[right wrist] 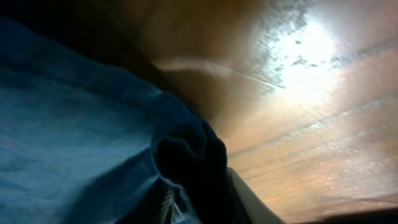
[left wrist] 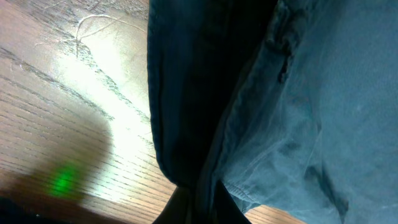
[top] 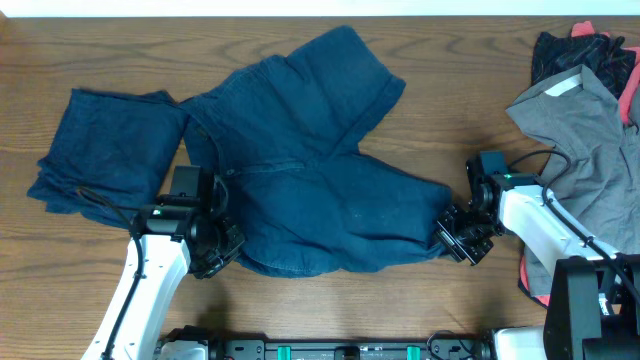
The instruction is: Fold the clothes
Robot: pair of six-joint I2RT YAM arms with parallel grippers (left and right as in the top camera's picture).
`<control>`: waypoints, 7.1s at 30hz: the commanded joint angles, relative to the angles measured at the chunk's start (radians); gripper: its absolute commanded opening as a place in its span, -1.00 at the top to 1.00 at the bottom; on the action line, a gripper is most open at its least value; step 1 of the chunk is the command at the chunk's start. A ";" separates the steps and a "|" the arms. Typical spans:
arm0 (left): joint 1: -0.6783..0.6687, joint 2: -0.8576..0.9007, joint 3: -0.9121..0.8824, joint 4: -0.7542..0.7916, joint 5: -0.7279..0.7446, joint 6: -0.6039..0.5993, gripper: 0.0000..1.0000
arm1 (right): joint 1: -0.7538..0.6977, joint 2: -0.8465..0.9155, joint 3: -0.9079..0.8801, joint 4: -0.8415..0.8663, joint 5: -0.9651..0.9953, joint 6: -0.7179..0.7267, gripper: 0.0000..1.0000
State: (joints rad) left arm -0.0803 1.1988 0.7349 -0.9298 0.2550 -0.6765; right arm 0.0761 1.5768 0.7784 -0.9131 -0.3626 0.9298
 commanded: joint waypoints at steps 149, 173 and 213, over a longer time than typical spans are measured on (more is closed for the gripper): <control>-0.010 0.444 0.055 0.848 -0.090 -0.076 -0.01 | 0.100 0.508 0.536 0.682 0.037 -0.837 0.71; 0.048 0.194 0.055 0.402 0.233 0.328 -0.72 | 0.016 0.452 0.537 0.038 0.499 -0.609 0.98; 0.087 0.230 0.111 0.261 0.310 0.238 0.88 | 0.071 0.045 0.533 0.082 0.031 -0.914 0.98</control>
State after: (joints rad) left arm 0.0002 1.4876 0.7467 -0.6205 0.5610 -0.4728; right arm 0.0990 1.6352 1.3128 -0.8360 -0.2218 0.1013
